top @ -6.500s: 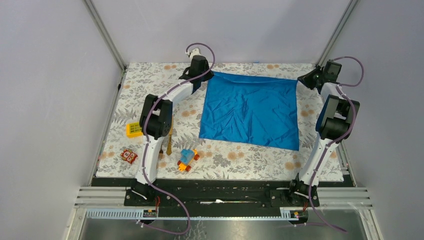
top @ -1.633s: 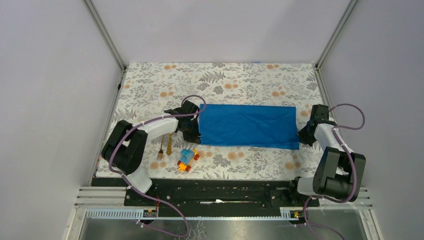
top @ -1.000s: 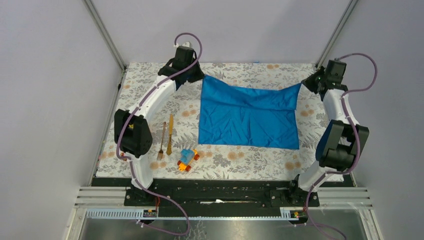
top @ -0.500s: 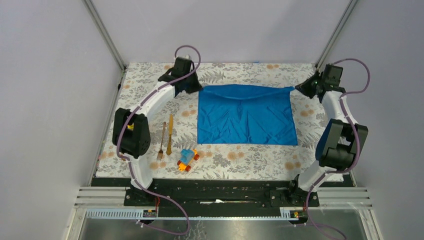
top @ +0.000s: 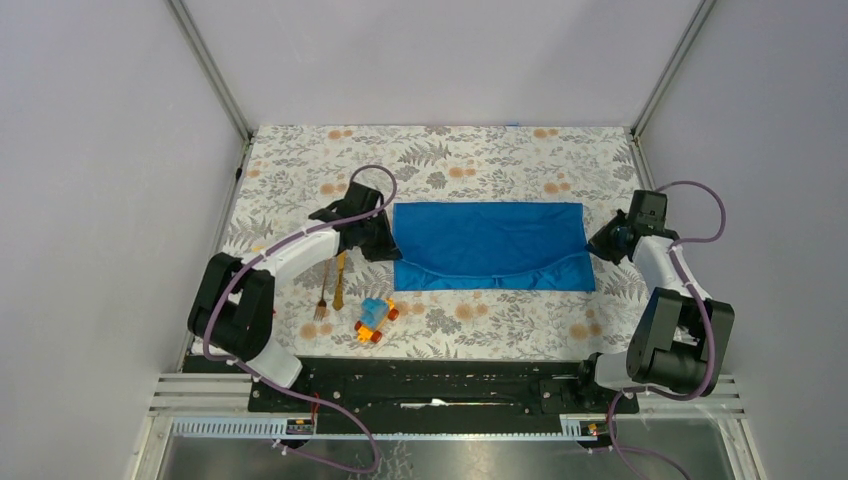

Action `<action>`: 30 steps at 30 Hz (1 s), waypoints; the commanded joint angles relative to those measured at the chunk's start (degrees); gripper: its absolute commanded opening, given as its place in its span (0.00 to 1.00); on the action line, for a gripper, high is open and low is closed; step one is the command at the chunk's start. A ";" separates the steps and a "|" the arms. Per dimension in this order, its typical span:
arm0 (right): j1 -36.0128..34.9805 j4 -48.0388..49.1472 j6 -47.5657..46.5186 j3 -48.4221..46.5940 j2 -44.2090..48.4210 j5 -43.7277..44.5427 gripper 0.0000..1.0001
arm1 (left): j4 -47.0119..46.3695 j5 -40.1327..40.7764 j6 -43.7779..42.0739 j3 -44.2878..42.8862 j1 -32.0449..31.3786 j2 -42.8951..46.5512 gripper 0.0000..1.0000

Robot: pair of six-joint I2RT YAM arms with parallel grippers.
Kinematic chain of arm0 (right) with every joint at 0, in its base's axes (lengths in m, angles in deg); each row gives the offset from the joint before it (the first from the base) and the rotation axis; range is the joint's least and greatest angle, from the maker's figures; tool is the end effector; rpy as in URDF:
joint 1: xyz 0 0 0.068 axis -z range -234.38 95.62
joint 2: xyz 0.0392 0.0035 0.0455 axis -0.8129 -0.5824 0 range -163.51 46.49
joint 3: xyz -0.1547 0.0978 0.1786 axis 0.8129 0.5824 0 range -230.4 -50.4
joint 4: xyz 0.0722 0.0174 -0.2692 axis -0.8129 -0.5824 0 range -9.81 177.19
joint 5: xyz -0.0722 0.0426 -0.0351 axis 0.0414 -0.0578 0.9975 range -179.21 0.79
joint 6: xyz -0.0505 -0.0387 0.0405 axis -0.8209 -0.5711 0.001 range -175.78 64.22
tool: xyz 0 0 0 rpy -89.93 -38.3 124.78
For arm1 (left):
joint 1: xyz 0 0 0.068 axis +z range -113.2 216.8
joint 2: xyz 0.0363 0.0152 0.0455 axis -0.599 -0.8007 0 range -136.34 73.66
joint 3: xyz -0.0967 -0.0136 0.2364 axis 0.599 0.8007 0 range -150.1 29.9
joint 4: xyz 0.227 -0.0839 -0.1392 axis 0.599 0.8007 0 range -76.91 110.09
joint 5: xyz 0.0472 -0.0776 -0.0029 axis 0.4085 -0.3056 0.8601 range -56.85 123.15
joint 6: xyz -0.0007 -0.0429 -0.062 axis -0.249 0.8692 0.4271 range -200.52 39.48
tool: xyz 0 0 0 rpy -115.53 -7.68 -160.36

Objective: Fold the napkin into a case and place the utensils inside
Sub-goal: Fold and flatten the napkin at the center of the board.

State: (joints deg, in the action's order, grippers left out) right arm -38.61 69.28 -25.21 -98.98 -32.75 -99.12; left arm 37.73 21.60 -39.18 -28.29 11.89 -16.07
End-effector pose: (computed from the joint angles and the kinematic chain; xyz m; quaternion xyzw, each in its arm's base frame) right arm 0.3128 -0.0770 0.1700 0.3385 0.8687 0.1256 0.3391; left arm 0.3129 -0.1593 0.1597 -0.1071 0.9463 -0.2388 0.1897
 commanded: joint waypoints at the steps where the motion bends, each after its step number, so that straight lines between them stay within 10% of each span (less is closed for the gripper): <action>1: 0.33 -0.62 -2.45 0.87 0.90 4.20 0.00 | -4.08 -1.61 1.72 1.06 -2.01 0.96 0.00; 30: 2.32 -4.70 -3.21 5.32 7.39 9.60 0.00 | -2.40 0.22 3.36 6.14 -6.02 4.18 0.00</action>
State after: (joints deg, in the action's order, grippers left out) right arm -36.82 65.56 -27.66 -94.17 -27.18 -91.16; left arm 36.99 21.38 -36.43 -22.41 6.10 -12.49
